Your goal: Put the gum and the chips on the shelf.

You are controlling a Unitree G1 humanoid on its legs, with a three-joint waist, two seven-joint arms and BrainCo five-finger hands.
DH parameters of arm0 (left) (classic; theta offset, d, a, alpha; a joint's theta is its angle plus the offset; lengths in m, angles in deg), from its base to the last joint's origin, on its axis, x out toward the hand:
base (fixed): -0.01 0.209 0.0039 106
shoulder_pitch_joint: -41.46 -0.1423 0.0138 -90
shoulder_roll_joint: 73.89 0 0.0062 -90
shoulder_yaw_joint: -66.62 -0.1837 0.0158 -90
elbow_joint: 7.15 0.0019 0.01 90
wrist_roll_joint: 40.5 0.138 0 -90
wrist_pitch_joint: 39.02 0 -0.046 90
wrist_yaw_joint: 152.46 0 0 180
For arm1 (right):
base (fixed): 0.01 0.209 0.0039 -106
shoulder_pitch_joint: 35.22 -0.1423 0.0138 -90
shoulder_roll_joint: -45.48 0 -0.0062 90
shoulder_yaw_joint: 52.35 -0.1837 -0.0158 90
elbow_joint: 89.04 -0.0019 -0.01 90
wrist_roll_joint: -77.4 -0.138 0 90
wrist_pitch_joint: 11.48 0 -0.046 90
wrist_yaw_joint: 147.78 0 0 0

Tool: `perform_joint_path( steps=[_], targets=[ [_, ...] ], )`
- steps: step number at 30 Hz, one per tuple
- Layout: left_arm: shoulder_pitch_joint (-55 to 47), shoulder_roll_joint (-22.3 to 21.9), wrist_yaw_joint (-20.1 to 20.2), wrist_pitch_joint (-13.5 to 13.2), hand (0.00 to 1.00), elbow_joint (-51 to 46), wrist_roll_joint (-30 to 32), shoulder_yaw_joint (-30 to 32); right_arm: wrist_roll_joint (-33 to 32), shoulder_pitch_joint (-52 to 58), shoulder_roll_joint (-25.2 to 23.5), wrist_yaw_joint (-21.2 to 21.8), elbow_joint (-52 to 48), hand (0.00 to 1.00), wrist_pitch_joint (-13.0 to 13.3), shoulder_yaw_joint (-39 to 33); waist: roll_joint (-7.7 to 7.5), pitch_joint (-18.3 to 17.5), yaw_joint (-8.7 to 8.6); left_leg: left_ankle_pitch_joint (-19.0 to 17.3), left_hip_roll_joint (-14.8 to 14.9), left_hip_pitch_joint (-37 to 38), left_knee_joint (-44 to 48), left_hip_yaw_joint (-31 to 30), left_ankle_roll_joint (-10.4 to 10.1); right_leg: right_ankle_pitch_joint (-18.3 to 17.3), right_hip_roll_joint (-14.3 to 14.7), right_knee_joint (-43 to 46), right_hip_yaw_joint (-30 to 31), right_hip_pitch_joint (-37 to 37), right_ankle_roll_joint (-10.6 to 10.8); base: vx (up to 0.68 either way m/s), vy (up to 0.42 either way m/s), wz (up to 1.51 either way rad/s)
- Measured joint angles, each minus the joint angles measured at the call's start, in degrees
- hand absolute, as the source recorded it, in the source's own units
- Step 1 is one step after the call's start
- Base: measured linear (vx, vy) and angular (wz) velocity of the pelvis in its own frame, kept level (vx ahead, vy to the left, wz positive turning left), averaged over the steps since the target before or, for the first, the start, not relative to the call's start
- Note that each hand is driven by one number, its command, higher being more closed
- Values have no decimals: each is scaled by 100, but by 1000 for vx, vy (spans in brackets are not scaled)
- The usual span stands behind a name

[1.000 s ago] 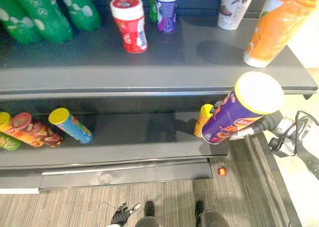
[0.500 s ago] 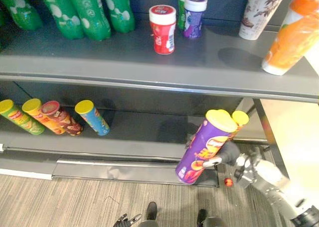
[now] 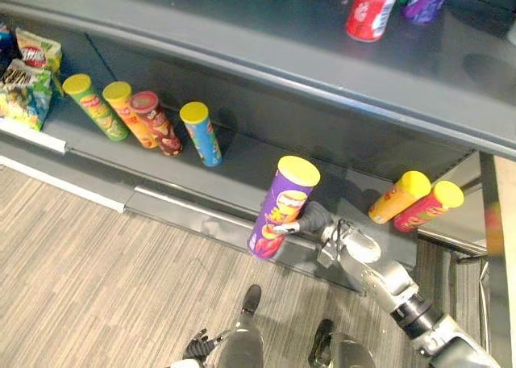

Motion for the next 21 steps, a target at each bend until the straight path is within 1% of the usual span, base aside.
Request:
perform_joint_path(
  steps=[1,2,3,4,6,7,8,9,10,11,13,14,16,18,21],
  targets=[
    [0,-2,-56,1,0,-5,-6,0,421,-96,-219,-227,118,100,123,-209,4,50,30,22,9,-54,-3,-69,-3,-1,-1,7,-34,-45,-3,-21,-43,15],
    [4,-11,-88,1,0,-49,-13,-1,854,-177,-478,-511,226,100,264,-443,16,94,100,42,8,-131,1,-113,-28,-1,4,29,-47,-105,-4,-14,-35,12],
    [4,-18,-92,1,0,-103,-22,-2,988,-220,-587,-615,269,100,307,-573,25,129,118,56,14,-151,-4,-129,-41,-1,10,30,-52,-124,-4,6,-50,10],
    [5,-57,-133,-2,0,-152,-26,-2,1356,-330,-765,-873,374,100,420,-735,34,167,125,75,21,-211,-3,-154,-52,5,40,42,-73,-171,3,16,-36,12],
    [8,-60,-215,-4,0,-184,-30,-4,1811,-457,-946,-1198,457,100,531,-846,55,244,134,91,22,-240,-5,-195,-62,17,44,51,-88,-179,18,36,-42,13],
    [14,-68,-268,-7,0,-205,-33,-11,2137,-498,-1048,-1403,461,100,583,-888,75,295,131,94,14,-255,-4,-258,-66,16,47,65,-89,-177,14,40,-38,14],
    [25,-68,-280,-8,0,-205,-33,-15,2244,-503,-1089,-1495,470,100,630,-902,90,308,131,98,13,-276,-4,-277,-71,12,52,80,-93,-181,8,41,-41,14],
    [48,-74,-322,-11,0,-208,-37,-20,2539,-523,-1148,-1701,523,100,721,-924,109,340,131,104,14,-309,1,-294,-79,14,59,90,-98,-198,-5,37,-37,13],
    [62,-80,-357,-22,0,-217,-38,-27,2806,-587,-1203,-1868,642,100,749,-928,129,392,132,108,14,-325,1,-300,-86,16,63,112,-95,-215,-41,34,-36,10],
    [80,-82,-385,-39,0,-224,-38,-43,2907,-613,-1221,-1941,681,100,749,-934,138,434,133,107,14,-325,2,-305,-88,9,62,131,-88,-221,-52,17,-39,5],
    [122,-83,-484,-49,0,-356,-38,-156,3465,-731,-1294,-2273,878,100,758,-965,189,554,145,124,13,-413,8,-315,-115,-27,79,181,-82,-328,-48,-6,-42,1],
    [139,-90,-501,-56,0,-392,-40,-179,3602,-751,-1297,-2392,914,100,758,-976,203,576,149,132,15,-448,8,-327,-125,-30,81,211,-82,-373,-54,-7,-45,1],
    [260,-104,-553,-70,0,-436,-49,-287,4115,-839,-1293,-2722,1074,100,755,-1130,298,722,150,157,26,-521,10,-412,-151,-45,87,256,-116,-441,-70,-11,-62,7],
    [292,-103,-580,-167,0,-453,-50,-367,4496,-888,-1281,-2900,1169,100,746,-1228,325,747,153,179,26,-627,11,-420,-167,-55,82,341,-113,-588,-95,2,-50,4],
    [350,-93,-621,-230,0,-612,-49,-462,5028,-1100,-1158,-3108,1397,100,721,-1413,385,929,145,204,18,-687,16,-433,-200,-78,62,475,-92,-696,-125,13,-51,2]
  ],
)
